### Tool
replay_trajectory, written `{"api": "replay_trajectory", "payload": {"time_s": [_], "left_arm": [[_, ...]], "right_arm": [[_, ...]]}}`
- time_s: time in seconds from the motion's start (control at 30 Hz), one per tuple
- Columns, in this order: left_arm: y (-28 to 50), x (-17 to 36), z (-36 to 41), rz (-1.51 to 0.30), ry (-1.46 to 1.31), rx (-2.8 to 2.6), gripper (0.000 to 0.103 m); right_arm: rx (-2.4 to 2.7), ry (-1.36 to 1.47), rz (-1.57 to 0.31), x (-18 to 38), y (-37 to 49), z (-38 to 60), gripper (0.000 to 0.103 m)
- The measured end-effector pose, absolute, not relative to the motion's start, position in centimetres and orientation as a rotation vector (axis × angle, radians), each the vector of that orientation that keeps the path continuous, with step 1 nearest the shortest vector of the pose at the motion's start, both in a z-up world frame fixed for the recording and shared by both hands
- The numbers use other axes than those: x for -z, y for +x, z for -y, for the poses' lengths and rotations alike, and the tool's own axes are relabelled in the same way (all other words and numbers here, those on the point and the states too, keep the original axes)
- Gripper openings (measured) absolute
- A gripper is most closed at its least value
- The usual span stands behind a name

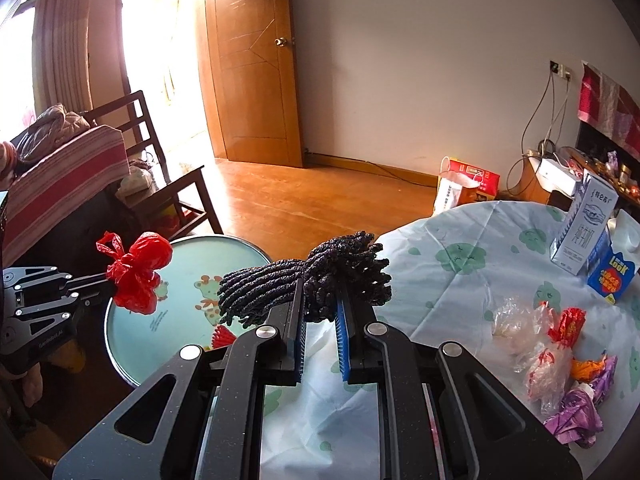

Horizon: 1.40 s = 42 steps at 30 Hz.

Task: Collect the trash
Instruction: 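Carry the red plastic bag and black scouring pad over the teal bin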

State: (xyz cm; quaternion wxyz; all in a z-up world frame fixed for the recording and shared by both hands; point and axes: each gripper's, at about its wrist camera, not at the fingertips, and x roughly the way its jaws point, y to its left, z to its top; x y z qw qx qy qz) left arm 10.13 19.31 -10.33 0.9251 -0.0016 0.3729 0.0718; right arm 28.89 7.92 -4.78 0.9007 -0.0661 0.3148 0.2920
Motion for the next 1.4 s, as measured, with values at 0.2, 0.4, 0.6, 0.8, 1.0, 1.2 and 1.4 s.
{"api": "replay_trajectory", "payload": {"time_s": [0.2,0.4,0.6,0.8,1.0,1.2,1.4], "left_arm": [[10.0,10.2,-19.8,-0.763,-0.011,-0.158,0.006],[10.0,10.2,-20.1,-0.761,-0.014,-0.162,0.006],[10.0,10.1,-20.4,-0.761,-0.021,-0.175,0.006],[9.9,10.1,-20.7,-0.761,-0.03,-0.175,0.006],[10.0,10.1,-20.6,-0.76,-0.03,-0.171,0.006],[10.0,10.2,-20.7,-0.76,-0.035,-0.171,0.006],[10.0,10.3,-20.6,-0.76,-0.035,-0.168,0.006]], "right_arm": [[-0.612,-0.154,-0.648,4.9,28.7,-8.7,0.014],[-0.625,-0.181,-0.636,4.8,28.3,-9.5,0.014],[-0.632,-0.201,-0.63,4.8,28.3,-10.1,0.014],[-0.637,-0.209,-0.629,4.8,28.0,-10.5,0.014],[-0.642,-0.214,-0.627,4.8,28.0,-10.7,0.014],[-0.652,-0.222,-0.626,4.8,27.9,-11.2,0.014],[-0.664,-0.23,-0.631,5.0,27.9,-11.7,0.014]]}}
